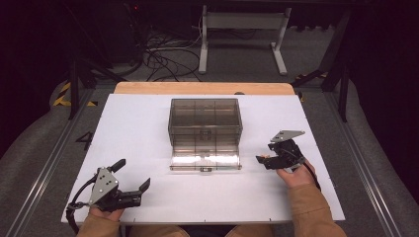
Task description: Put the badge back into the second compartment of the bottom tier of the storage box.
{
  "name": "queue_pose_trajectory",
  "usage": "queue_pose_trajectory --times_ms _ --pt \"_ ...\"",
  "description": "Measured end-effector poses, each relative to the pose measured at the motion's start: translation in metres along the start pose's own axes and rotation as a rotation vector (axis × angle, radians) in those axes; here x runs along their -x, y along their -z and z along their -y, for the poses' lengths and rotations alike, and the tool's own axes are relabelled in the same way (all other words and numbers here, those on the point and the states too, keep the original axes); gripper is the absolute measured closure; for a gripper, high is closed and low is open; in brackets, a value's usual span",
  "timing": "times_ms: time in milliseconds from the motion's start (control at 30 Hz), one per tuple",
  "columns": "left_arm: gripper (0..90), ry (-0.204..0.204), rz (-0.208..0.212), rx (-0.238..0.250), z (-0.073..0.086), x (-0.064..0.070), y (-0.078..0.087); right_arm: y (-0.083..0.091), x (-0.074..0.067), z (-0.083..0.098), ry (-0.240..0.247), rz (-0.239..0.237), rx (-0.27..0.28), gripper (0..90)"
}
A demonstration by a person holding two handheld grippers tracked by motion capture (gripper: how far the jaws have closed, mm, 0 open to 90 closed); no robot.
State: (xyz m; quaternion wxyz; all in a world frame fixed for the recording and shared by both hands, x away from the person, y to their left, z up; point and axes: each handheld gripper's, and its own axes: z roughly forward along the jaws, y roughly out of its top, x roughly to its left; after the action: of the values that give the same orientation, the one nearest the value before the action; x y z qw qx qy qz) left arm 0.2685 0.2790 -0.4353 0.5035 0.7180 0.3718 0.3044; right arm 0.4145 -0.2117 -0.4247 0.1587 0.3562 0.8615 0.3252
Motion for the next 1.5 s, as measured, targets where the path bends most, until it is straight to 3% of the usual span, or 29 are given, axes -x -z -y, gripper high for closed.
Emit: queue_pose_trajectory --times_ms 233,600,1067,1500 --pt "2.8 -0.003 0.000 -0.002 0.000 0.000 0.000 -0.004 0.004 0.001 -0.034 0.032 -0.050 34.0" --pt "2.8 -0.007 0.000 -0.004 0.000 0.000 0.000 -0.010 0.009 0.003 -0.057 0.035 -0.132 49.9" --pt "2.8 -0.004 0.002 -0.007 0.000 0.000 -0.001 -0.018 0.011 0.005 -0.076 0.023 -0.176 50.4" --pt "2.8 -0.005 0.001 -0.007 0.000 0.001 -0.001 -0.020 0.006 0.003 -0.066 0.038 -0.199 62.8"
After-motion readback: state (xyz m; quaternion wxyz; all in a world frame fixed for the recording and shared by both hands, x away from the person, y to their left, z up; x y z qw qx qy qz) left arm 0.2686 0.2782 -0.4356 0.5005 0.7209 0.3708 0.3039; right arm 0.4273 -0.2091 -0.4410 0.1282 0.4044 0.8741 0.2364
